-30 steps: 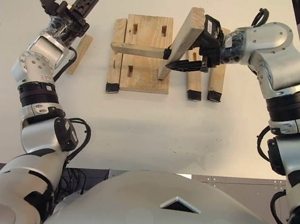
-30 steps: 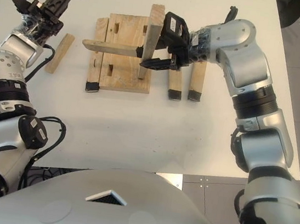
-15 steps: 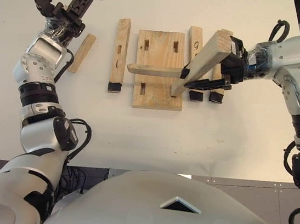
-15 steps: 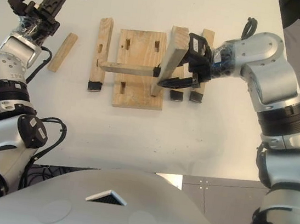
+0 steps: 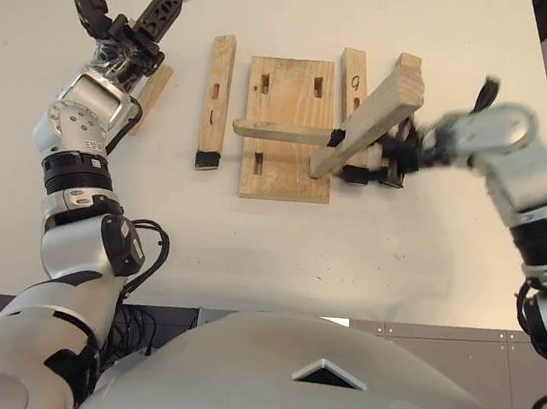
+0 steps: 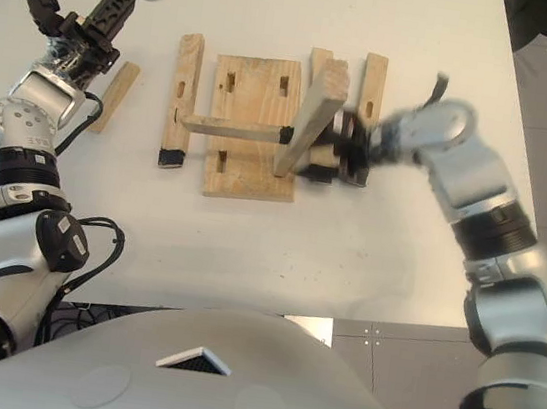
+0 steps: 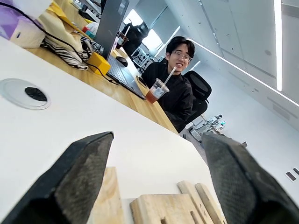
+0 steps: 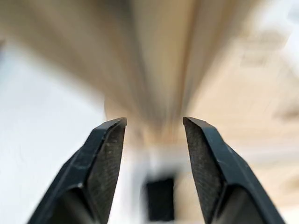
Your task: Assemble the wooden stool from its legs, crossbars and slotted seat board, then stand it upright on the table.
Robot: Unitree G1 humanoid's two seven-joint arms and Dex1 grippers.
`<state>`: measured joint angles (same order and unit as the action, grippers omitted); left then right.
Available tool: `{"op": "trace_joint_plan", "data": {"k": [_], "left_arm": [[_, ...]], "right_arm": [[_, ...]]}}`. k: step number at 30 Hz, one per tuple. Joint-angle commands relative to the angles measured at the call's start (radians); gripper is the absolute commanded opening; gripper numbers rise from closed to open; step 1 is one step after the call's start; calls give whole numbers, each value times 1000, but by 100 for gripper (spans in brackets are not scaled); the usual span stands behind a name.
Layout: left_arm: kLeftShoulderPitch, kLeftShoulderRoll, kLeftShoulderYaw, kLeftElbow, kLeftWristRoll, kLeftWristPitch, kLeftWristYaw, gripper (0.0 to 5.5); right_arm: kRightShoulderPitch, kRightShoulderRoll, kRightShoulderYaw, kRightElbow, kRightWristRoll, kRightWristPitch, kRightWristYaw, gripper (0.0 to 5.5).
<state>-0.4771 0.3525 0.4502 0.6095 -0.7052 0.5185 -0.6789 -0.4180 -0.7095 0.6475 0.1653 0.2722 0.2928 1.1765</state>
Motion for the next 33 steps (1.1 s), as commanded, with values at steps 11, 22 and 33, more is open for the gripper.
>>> {"op": "trace_joint_plan", "data": {"k": [11,22,33], "left_arm": [[-18,16,16,62,41,-55,15,345],[-36,27,17,93,52,-73,4,345],[-48,32,5,106,69,-60,-7,345]], "right_arm": [[-22,-71,-134,-72,12,239,74,3],[-84,-19,-380,7,28,210,23,124],[-97,99,-349,192,-121,-60,-36,266]]}}
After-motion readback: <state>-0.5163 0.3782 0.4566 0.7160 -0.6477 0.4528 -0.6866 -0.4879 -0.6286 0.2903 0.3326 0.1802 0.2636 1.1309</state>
